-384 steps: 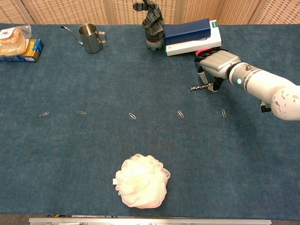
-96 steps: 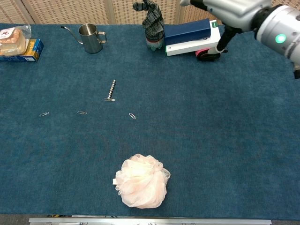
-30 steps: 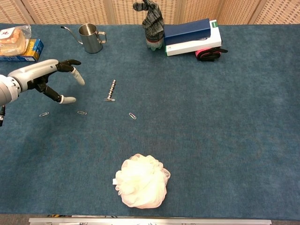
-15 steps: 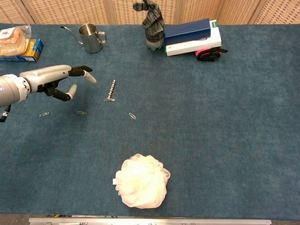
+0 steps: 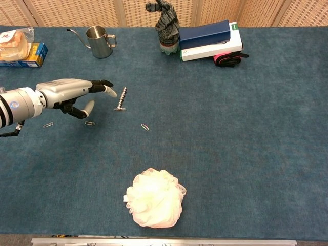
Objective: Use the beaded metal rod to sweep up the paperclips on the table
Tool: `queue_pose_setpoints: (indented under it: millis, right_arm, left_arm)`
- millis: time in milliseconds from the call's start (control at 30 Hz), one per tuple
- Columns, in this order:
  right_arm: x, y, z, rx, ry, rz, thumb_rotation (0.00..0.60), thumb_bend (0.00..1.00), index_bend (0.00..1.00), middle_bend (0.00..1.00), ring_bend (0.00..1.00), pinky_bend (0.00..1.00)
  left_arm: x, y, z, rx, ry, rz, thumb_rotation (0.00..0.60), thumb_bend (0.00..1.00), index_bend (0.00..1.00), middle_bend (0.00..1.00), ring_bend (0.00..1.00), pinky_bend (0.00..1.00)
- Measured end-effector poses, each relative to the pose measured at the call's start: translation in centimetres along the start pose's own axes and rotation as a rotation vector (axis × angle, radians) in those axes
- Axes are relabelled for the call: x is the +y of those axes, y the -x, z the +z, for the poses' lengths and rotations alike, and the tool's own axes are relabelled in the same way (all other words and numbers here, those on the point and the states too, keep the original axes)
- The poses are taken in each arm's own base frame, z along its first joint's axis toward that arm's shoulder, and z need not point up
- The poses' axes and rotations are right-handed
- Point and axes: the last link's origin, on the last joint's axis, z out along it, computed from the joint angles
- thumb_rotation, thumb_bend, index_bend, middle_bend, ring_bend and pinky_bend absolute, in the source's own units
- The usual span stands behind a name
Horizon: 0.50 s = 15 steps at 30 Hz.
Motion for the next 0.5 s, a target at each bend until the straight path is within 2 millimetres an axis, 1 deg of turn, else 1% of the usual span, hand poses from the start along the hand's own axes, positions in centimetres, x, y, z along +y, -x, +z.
queue_pose_setpoints:
  millis: [267, 500]
  right_arm:
    - [0.39, 0.18, 0.1, -0.003, 0.017, -0.01, 0.6, 0.0, 0.12, 0.03, 0.0, 0.06]
    - [0.98, -0.12, -0.09, 0.012, 0.039, -0.01, 0.6, 0.0, 0.12, 0.04, 0.0, 0.06]
  left_arm:
    - [0.44, 0.42, 0.46, 0.024, 0.011, 0.145, 0.6, 0.8, 0.1, 0.0, 0.0, 0.0]
    - [0.85, 0.71, 0.97, 0.033, 0.006, 0.208, 0.6, 0.8, 0.09, 0.0, 0.0, 0.0]
